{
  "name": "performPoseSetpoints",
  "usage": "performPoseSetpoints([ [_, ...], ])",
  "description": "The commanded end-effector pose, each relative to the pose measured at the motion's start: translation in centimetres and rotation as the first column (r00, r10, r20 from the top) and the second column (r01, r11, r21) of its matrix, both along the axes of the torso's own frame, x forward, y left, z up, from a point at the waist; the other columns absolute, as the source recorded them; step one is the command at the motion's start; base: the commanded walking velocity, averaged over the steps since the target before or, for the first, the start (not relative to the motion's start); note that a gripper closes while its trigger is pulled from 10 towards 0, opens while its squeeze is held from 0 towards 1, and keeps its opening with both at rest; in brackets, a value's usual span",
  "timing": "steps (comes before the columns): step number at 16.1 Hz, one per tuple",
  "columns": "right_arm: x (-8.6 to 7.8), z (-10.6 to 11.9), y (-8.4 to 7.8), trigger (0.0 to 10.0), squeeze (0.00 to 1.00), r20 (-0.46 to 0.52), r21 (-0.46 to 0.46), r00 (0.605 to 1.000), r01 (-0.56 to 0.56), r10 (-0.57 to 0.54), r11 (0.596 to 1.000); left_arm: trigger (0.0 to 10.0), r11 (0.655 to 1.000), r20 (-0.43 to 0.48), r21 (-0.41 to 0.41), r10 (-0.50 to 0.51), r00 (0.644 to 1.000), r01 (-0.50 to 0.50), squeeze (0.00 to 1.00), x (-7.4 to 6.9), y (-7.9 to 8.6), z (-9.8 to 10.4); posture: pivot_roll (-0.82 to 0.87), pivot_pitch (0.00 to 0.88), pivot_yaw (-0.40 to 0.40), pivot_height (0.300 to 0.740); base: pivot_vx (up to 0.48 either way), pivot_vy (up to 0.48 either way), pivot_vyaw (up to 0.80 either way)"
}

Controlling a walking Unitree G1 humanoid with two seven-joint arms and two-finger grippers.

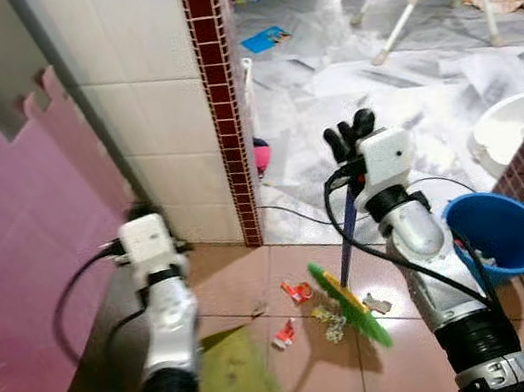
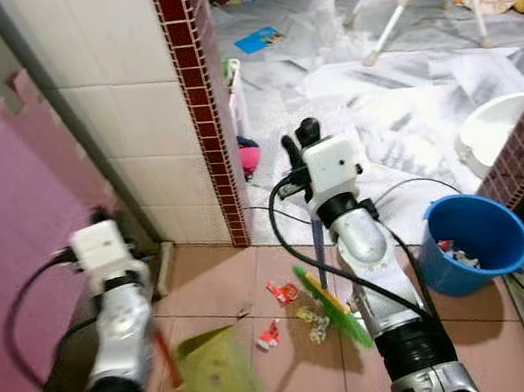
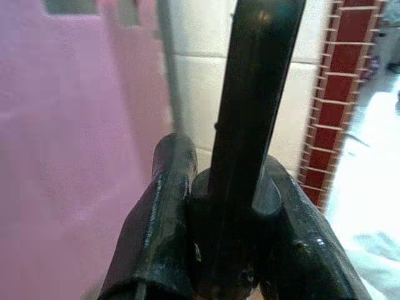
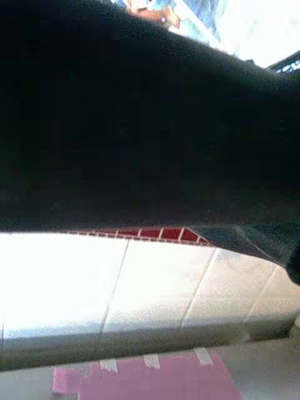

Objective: Sweep floor

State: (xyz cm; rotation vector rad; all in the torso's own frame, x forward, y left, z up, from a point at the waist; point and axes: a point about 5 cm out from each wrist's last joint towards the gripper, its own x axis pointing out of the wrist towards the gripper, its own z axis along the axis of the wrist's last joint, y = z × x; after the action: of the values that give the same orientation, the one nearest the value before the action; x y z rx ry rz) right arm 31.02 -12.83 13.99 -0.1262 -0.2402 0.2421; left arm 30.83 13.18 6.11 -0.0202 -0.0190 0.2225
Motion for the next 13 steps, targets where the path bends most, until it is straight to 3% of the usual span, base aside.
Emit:
performPoseSetpoints([
  [1,0.1,0.1,0.3,10.0,0.0,-0.005,-0.006,1.0,-0.006,0.006,1.0,10.0,0.993,-0.105,-0.105,-0.058,0.993,0.047,0.0,-0.9,-1.8,-2.1,-0.07,0.0,0.023,0.74,0.0,0.0,0.0],
  [8,0.1,-1.2,0.6,10.0,0.0,-0.082,-0.007,0.997,-0.006,0.006,1.0,10.0,0.976,-0.177,-0.18,-0.153,0.972,0.121,0.0,-1.1,-3.1,-3.5,-0.08,0.0,0.025,0.74,0.0,0.0,0.0],
  [11,0.3,-1.4,0.4,10.0,0.0,-0.138,0.067,0.99,0.019,-0.009,0.998,10.0,0.96,-0.17,-0.217,-0.215,0.962,0.176,0.0,-1.0,-3.5,-3.6,-0.08,0.0,0.026,0.74,0.0,0.0,0.0],
  [13,0.8,-1.1,0.3,10.0,0.0,-0.202,0.185,0.979,0.028,0.01,0.982,10.0,0.963,-0.184,-0.209,-0.21,0.96,0.171,0.0,-1.1,-3.3,-3.8,-0.08,0.0,0.031,0.74,0.0,0.0,0.0],
])
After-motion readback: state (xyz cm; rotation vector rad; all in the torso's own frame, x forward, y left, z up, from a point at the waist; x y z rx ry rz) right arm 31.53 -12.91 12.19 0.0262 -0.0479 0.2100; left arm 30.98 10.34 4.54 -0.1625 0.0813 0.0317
